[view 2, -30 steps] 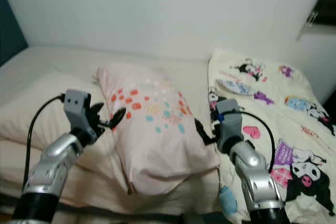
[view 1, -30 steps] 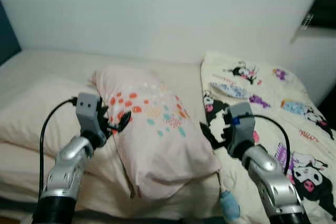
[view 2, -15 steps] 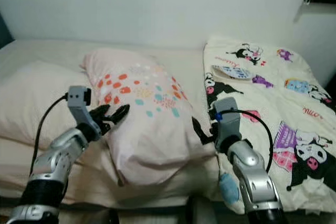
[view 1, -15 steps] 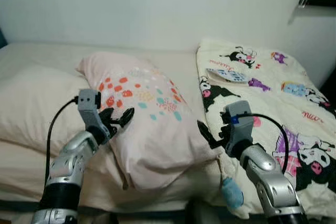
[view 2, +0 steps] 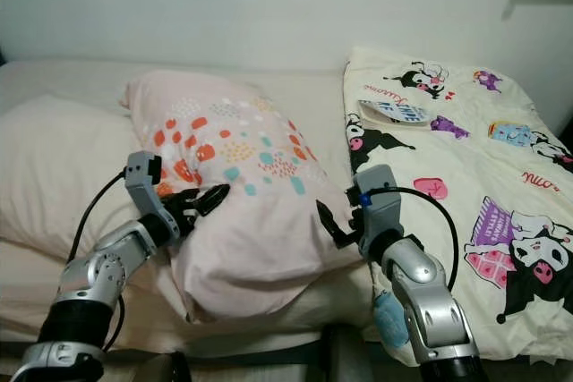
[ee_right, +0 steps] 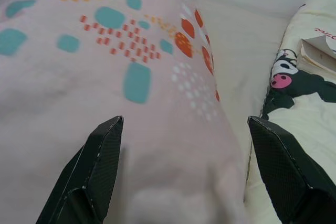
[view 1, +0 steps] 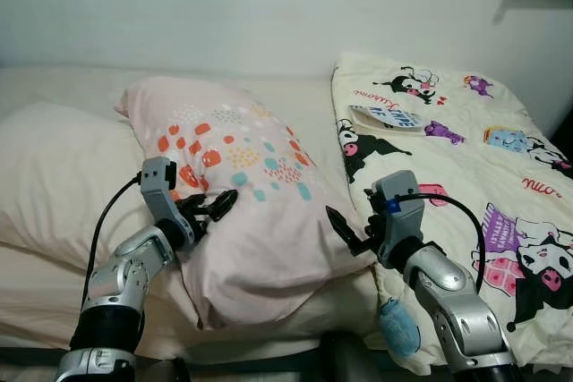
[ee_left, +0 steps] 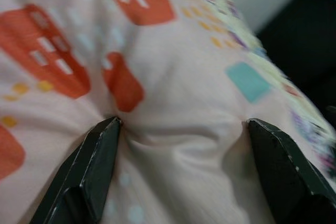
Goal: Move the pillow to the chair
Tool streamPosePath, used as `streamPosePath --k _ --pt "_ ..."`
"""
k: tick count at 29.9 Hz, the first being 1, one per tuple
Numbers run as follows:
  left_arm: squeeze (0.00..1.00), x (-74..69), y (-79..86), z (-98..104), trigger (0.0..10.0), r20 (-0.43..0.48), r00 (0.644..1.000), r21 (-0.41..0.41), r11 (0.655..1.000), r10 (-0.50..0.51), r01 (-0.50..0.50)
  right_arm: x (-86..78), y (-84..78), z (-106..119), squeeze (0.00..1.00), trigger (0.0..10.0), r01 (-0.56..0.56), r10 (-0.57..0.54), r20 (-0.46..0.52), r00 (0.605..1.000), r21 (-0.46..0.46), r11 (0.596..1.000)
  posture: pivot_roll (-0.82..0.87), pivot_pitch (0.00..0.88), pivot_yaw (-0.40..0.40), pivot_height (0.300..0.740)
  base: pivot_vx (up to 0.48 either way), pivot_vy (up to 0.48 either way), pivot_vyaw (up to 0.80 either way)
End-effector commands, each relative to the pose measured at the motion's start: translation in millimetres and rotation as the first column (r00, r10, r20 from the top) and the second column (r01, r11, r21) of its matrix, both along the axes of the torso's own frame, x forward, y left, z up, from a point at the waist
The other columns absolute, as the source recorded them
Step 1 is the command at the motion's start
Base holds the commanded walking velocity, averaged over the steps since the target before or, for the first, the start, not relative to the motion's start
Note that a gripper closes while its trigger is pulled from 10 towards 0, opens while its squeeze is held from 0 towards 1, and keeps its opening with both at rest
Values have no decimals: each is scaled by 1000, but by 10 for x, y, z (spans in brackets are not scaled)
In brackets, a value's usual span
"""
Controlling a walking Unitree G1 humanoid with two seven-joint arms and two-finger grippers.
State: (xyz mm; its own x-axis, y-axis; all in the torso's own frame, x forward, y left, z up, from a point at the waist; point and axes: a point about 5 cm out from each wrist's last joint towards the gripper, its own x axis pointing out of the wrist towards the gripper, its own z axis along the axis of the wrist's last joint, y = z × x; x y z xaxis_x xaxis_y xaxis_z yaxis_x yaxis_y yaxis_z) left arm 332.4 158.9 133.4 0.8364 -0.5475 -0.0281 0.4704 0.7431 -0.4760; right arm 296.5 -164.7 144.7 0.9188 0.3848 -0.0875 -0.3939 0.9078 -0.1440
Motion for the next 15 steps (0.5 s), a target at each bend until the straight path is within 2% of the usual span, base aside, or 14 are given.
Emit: streamPosePath --k 1,3,5,6,7,9,11,12,13,14,15 --pt "0 -48 -127 -69 10000 -44 996 -27 997 -80 79 -18 6 26 0 10000 -11 11 14 1000 -6 1000 -123 0 -57 511 0 0 0" --pt "0 -53 -170 -55 10000 -58 993 -8 995 -99 99 -17 2 26 0 10000 -11 11 13 1000 -9 1000 -126 0 -57 511 0 0 0" --pt "0 -108 -335 -18 10000 -112 977 29 982 -181 185 -16 -13 16 0 10000 -6 6 9 1000 -15 1000 -123 0 -59 511 0 0 0" --pt "0 -108 -335 -18 10000 -112 977 29 982 -181 185 -16 -13 16 0 10000 -6 6 9 1000 -15 1000 -123 0 -59 511 0 0 0" --pt "0 -134 -419 -14 10000 -154 968 50 976 -200 210 -14 -15 12 0 10000 -4 4 8 1000 -18 1000 -120 0 -61 511 0 0 0" --pt "0 -150 -468 -14 10000 -186 961 57 974 -206 220 -13 -14 10 0 10000 -4 4 7 1000 -19 1000 -121 0 -60 511 0 0 0" --pt "0 -155 -492 -20 10000 -213 956 67 974 -199 218 -12 -11 11 0 10000 -5 5 8 1000 -20 1000 -121 0 -60 511 0 0 0" --pt "0 -142 -499 -28 10000 -229 959 114 974 -167 196 -8 -5 19 0 10000 -6 7 10 1000 -20 1000 -118 0 -60 511 0 0 0" --pt "0 -142 -499 -28 10000 -229 959 114 974 -167 196 -8 -5 19 0 10000 -6 7 10 1000 -20 1000 -118 0 -60 511 0 0 0" --pt "0 -131 -495 -37 10000 -241 962 179 968 -130 176 -2 -2 27 0 10000 -7 7 12 1000 -21 1000 -116 0 -59 511 0 0 0" --pt "0 -123 -503 -41 10000 -256 962 203 968 -96 150 5 -1 35 0 10000 -7 7 14 1000 -20 1000 -116 0 -59 511 0 0 0"
